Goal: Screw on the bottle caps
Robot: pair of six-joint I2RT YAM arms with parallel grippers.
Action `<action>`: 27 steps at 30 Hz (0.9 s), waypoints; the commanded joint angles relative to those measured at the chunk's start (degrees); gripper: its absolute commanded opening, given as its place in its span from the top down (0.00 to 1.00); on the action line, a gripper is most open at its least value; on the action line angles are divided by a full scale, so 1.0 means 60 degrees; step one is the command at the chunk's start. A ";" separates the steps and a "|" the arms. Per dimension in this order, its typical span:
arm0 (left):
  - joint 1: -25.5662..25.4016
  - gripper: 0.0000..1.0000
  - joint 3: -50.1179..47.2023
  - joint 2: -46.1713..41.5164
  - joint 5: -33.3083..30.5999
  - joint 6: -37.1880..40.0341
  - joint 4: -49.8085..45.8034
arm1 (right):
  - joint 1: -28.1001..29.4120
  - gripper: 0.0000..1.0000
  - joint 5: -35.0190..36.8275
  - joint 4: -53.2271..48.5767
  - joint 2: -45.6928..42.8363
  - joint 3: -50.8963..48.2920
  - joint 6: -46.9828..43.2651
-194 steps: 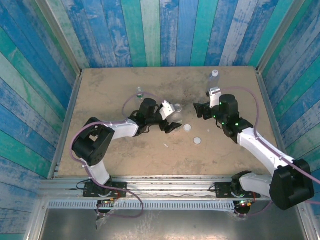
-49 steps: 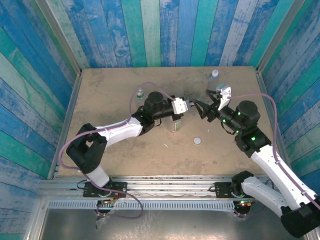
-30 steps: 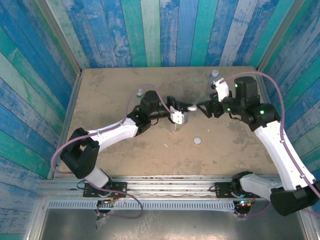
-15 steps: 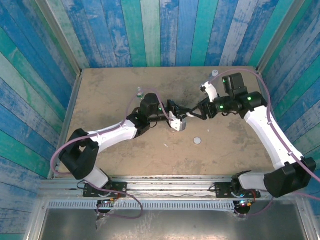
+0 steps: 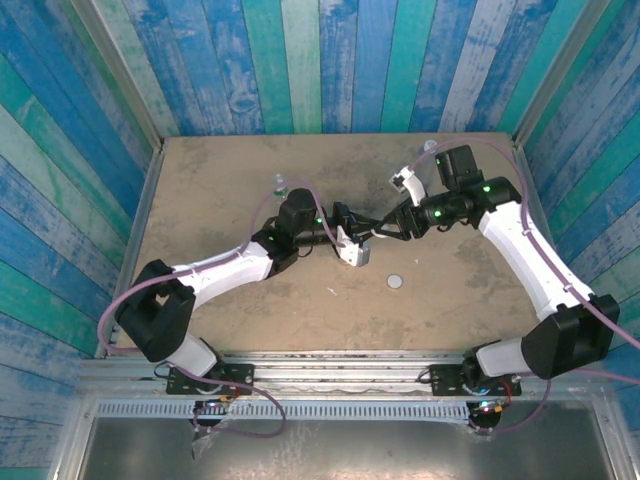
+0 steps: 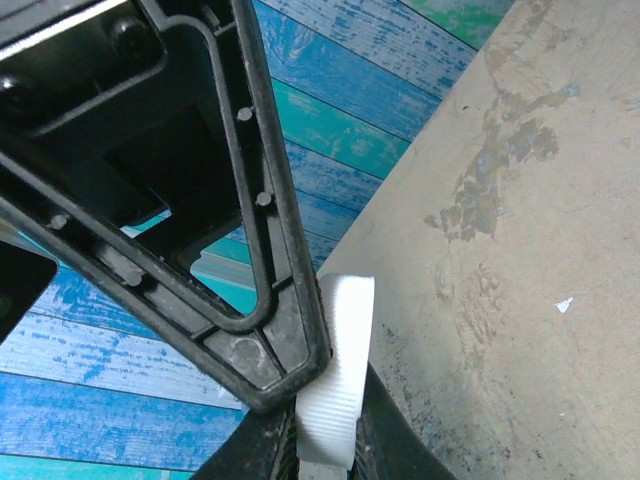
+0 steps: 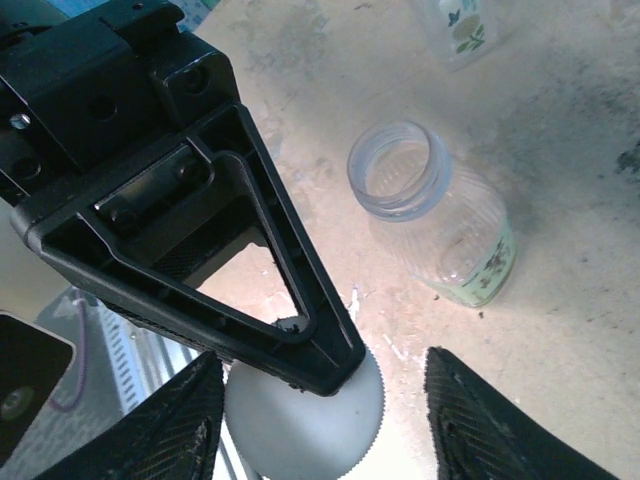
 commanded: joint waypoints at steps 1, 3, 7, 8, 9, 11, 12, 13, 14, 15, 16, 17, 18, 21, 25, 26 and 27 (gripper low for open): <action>-0.0048 0.88 -0.0119 -0.0592 0.0085 0.0098 0.0292 | -0.0017 0.46 -0.0365 -0.0159 0.0123 0.0170 -0.0096; -0.0048 0.88 -0.0141 -0.0576 0.0017 0.0098 0.0384 | -0.0004 0.44 -0.0500 -0.0191 0.0138 0.0143 -0.0128; -0.0051 0.89 -0.0148 -0.0573 -0.0037 0.0127 0.0374 | 0.0000 0.49 -0.0516 -0.0215 0.0153 0.0138 -0.0122; -0.0050 0.89 -0.0135 -0.0550 -0.0078 0.0140 0.0378 | 0.0003 0.49 -0.0549 -0.0218 0.0152 0.0139 -0.0117; -0.0051 0.88 -0.0132 -0.0546 -0.0078 0.0128 0.0362 | -0.0003 0.50 -0.0575 -0.0231 0.0149 0.0143 -0.0118; -0.0043 0.89 -0.0127 -0.0546 -0.0093 0.0158 0.0341 | -0.0004 0.54 -0.0560 -0.0222 0.0149 0.0125 -0.0120; -0.0050 0.89 -0.0122 -0.0529 -0.0096 0.0158 0.0330 | 0.0008 0.56 -0.0586 -0.0218 0.0163 0.0131 -0.0133; -0.0043 0.89 -0.0116 -0.0540 -0.0110 0.0157 0.0318 | 0.0002 0.57 -0.0591 -0.0220 0.0178 0.0138 -0.0125; -0.0050 0.89 -0.0120 -0.0536 -0.0131 0.0166 0.0316 | 0.0004 0.58 -0.0638 -0.0205 0.0189 0.0154 -0.0136; -0.0051 0.89 -0.0120 -0.0547 -0.0147 0.0173 0.0305 | -0.0004 0.58 -0.0684 -0.0227 0.0209 0.0160 -0.0121; -0.0049 0.88 -0.0113 -0.0546 -0.0142 0.0178 0.0312 | 0.0000 0.58 -0.0716 -0.0204 0.0225 0.0168 -0.0147; -0.0050 0.88 -0.0120 -0.0530 -0.0141 0.0168 0.0314 | -0.0004 0.58 -0.0721 -0.0205 0.0241 0.0186 -0.0148; -0.0051 0.88 -0.0120 -0.0540 -0.0162 0.0160 0.0301 | 0.0003 0.58 -0.0733 -0.0205 0.0254 0.0182 -0.0143; -0.0051 0.85 -0.0106 -0.0499 -0.0228 0.0160 0.0273 | 0.0008 0.60 -0.0733 -0.0193 0.0285 0.0197 -0.0166; -0.0051 0.72 -0.0105 -0.0501 -0.0232 -0.0013 0.0272 | -0.0003 0.60 -0.0597 -0.0194 0.0285 0.0187 -0.0204; -0.0051 0.66 -0.0091 -0.0513 -0.0215 -0.0074 0.0246 | -0.0004 0.60 -0.0576 -0.0192 0.0270 0.0186 -0.0199; -0.0047 0.62 -0.0078 -0.0525 -0.0202 -0.0131 0.0208 | -0.0004 0.60 -0.0547 -0.0199 0.0265 0.0182 -0.0221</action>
